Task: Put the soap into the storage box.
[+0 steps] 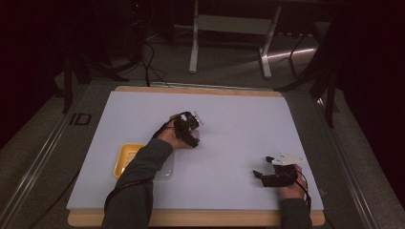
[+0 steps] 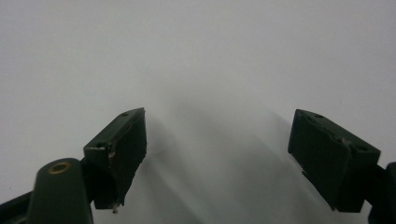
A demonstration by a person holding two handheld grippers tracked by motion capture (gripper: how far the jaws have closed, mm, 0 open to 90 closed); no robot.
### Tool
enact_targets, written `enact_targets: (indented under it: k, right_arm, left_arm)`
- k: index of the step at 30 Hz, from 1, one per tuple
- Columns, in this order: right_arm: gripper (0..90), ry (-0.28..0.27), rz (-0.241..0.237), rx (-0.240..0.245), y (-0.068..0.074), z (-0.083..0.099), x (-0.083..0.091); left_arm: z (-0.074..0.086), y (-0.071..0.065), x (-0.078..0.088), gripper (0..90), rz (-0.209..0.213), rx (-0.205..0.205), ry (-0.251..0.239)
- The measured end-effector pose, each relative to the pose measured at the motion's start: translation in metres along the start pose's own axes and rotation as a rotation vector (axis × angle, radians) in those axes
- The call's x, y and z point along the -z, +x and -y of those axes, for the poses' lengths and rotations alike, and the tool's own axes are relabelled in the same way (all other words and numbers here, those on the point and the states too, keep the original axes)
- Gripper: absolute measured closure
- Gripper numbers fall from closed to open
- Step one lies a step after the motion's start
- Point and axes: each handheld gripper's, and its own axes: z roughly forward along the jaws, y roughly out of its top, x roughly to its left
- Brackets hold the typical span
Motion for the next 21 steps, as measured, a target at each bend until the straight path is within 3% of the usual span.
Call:
enact_targets:
  k: [5,10,16,21]
  right_arm:
    - [19.0,0.004,0.000,0.001,0.000,0.000,0.000]
    - [19.0,0.014,0.003,0.007,0.001,-0.001,-0.001]
    - [19.0,0.013,-0.001,0.004,0.000,0.000,-0.001]
    - [19.0,0.018,0.000,0.011,0.001,-0.001,-0.002]
  left_arm:
    - [0.005,0.010,-0.001,25.1,0.034,0.053,-0.009]
    - [0.009,0.018,-0.005,25.3,0.057,0.123,-0.030]
    - [0.011,0.023,-0.002,25.0,0.082,0.094,-0.007]
    - [0.019,0.029,-0.001,20.8,0.105,0.098,0.008]
